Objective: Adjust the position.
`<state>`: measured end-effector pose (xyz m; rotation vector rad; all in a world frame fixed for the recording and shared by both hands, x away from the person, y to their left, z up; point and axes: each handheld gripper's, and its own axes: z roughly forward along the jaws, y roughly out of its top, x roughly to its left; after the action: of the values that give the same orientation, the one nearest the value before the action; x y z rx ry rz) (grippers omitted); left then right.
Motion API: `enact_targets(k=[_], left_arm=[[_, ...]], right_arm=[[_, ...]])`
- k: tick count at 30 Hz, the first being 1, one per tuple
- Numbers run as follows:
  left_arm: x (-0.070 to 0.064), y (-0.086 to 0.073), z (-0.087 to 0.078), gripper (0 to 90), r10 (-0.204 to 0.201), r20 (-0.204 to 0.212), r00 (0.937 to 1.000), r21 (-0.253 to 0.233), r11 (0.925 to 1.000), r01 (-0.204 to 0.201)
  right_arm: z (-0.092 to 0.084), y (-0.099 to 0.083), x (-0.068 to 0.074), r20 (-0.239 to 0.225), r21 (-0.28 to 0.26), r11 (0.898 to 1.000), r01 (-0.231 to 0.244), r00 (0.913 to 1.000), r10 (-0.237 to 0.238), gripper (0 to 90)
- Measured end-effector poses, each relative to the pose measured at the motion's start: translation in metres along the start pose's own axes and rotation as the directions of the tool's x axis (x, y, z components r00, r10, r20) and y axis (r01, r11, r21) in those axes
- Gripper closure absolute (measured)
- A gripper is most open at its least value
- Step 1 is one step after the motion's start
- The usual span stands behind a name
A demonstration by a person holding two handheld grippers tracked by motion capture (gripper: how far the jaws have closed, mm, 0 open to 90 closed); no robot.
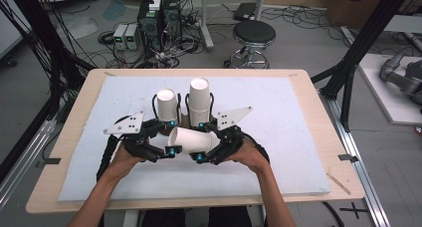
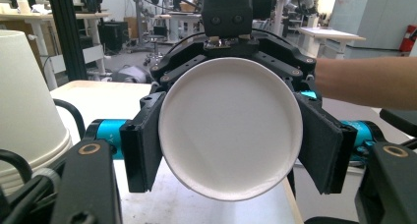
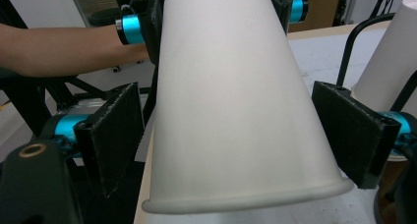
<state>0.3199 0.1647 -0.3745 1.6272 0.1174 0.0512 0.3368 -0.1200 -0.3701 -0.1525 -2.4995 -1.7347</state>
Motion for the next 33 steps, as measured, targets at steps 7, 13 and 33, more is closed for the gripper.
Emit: enact_targets(k=[7,13,33], left_arm=[[-0.0001,-0.0003,0.0003,33.6,-0.003,0.001,1.0000,0.002,1.0000,0.003],[-0.0001,-0.0016,0.0021,33.6,-0.002,0.000,1.0000,0.021,0.9998,0.002],[-0.0009,-0.0005,0.0012,33.9,-0.006,0.013,0.9999,-0.005,1.0000,0.006]], right_arm=[[0.0028,-0.0012,-0.0006,-0.005,0.008,1.000,0.008,1.0000,-0.008,15.0],[0.0022,-0.0011,-0.0007,-0.002,0.004,1.000,0.010,0.9999,-0.010,15.0],[0.0015,-0.0009,-0.0006,-0.005,0.007,0.999,0.034,0.9994,-0.034,25.2]])
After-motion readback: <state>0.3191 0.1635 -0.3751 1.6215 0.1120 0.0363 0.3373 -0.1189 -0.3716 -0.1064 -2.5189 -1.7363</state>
